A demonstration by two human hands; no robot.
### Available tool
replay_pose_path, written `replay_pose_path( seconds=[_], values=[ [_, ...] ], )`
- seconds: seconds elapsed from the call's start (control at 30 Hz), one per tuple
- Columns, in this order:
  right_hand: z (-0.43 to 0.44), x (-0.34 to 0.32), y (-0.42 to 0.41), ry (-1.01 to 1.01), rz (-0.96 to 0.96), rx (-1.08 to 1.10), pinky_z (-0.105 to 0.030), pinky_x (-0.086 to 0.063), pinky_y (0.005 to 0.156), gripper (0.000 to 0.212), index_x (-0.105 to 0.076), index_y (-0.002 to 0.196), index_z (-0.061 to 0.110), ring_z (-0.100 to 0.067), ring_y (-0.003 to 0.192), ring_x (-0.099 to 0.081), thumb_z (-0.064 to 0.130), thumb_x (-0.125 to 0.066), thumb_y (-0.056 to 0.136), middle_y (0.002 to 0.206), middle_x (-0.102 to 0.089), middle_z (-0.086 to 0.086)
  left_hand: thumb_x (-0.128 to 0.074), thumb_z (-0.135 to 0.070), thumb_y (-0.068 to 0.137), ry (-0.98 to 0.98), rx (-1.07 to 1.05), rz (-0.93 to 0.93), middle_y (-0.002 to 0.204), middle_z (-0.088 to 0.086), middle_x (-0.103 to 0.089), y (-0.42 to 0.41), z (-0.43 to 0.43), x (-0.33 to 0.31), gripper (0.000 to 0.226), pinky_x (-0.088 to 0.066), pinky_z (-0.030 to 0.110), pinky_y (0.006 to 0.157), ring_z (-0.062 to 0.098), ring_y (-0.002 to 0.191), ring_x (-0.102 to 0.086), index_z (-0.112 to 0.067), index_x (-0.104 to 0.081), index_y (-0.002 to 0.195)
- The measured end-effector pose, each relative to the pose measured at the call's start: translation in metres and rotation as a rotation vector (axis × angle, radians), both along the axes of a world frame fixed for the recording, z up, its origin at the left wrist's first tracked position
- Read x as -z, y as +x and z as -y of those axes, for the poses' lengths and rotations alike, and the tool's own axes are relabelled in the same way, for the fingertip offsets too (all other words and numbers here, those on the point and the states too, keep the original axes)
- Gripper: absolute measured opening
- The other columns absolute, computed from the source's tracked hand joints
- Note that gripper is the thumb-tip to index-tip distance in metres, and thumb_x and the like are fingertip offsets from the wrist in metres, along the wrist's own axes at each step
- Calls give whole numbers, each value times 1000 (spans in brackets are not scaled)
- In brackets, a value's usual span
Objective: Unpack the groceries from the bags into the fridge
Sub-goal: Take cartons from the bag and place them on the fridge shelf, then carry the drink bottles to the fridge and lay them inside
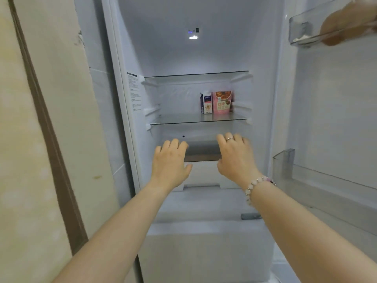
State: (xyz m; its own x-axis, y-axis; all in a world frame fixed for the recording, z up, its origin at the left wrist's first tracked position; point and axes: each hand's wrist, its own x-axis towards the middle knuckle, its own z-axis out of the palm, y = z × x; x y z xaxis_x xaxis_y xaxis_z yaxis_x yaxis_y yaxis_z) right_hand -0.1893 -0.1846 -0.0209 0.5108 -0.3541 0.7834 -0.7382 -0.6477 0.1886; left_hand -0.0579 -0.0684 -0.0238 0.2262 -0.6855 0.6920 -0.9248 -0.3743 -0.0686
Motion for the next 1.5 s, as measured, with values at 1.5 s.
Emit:
replay_pose_path(
  seconds=[1.5],
  values=[
    [-531,2,-774,126,161,1851,-33,-35,87,31,-51,114,10,-25,103,-49,21,-50,84,113,-55,-8,-79,-24,66,29,1989,-72,94,11,-62,-857,-244,-2,41,-44,39,72,34,88,-57,-8,-64,100]
  ],
)
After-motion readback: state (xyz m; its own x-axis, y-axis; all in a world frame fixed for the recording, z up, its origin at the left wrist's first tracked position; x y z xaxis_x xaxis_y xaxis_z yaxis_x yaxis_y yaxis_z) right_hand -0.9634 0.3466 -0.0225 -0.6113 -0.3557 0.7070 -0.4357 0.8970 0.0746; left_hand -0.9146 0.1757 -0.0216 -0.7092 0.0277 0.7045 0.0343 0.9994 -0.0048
